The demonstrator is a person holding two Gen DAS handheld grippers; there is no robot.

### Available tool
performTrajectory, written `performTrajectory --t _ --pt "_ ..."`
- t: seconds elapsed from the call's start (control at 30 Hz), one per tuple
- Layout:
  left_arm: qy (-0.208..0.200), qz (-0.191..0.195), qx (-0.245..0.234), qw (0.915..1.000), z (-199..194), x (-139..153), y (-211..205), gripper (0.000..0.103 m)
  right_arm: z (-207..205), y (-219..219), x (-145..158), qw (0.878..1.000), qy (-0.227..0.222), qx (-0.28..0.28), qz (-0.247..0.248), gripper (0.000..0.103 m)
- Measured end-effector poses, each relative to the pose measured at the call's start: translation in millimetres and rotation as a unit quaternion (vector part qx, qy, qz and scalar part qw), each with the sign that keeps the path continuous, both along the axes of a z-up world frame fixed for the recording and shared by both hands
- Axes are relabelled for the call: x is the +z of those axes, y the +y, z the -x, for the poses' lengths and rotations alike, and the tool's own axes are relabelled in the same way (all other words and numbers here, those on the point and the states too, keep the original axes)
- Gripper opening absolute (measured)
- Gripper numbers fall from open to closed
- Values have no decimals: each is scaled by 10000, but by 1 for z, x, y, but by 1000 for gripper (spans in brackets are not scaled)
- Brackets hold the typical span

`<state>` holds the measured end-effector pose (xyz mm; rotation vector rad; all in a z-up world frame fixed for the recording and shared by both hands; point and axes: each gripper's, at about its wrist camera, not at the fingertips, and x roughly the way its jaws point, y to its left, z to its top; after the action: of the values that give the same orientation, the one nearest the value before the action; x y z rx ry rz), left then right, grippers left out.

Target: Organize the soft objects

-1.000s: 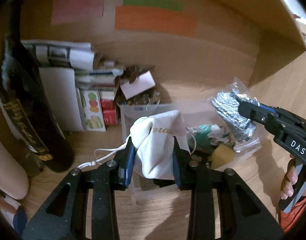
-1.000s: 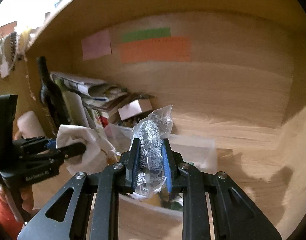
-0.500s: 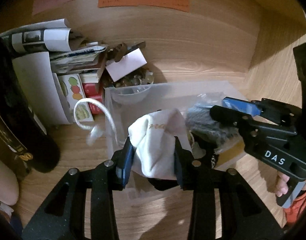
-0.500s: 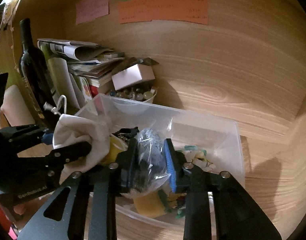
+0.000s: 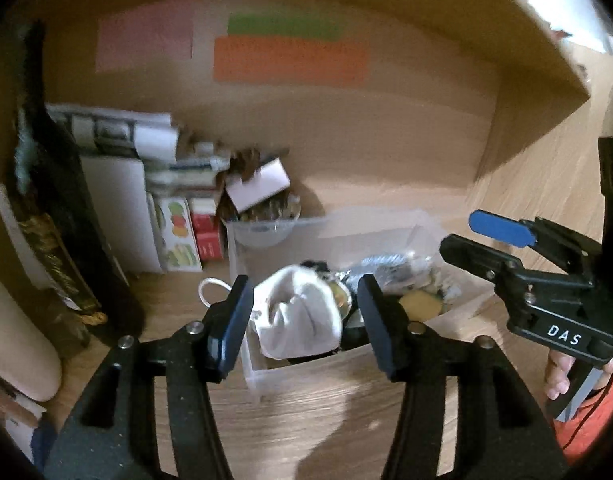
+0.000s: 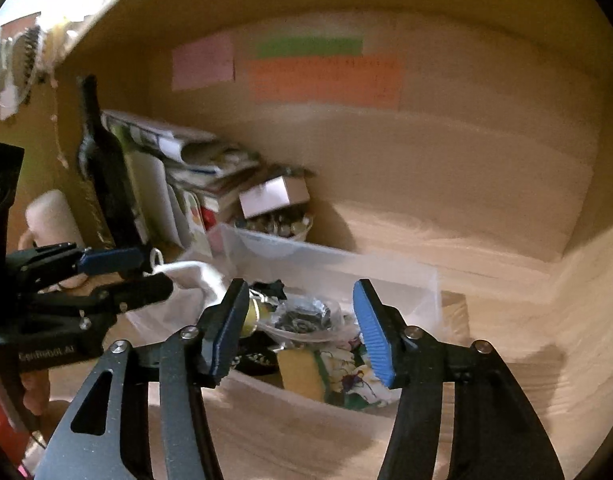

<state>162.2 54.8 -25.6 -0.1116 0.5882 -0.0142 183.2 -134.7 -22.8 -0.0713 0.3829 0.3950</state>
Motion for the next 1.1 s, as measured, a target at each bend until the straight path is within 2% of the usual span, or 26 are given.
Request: performTrajectory --t 0.13,0.23,0.33,0.43,0.5,0.57,0.7,1.1 --pt "-371 -70 13 9993 17 16 -13 56 32 -11 14 9992 -375 -34 -105 58" --pt "-657 -132 29 9977 34 25 -24 62 54 -19 20 9976 -645 -71 -246 70" --pt "-930 -196 57 9955 50 31 -33 70 74 -28 24 9953 -865 -104 -421 82" --pt "-1141 -209 95 9932 65 36 -38 82 87 -33 26 9935 -1012 -158 -500 85" --pt "-1219 -192 100 9923 72 37 -40 90 93 -35 26 9922 -1120 -223 -507 92" --pt "-1284 -213 115 9914 79 39 -42 94 102 -37 25 9890 -1345 -372 -500 103" --pt "-1420 -247 211 9893 87 40 -44 102 109 -35 24 9870 -1479 -421 -458 103" --pt "-1481 -225 247 9884 92 40 -43 103 116 -33 20 9860 -1535 -458 -457 103"
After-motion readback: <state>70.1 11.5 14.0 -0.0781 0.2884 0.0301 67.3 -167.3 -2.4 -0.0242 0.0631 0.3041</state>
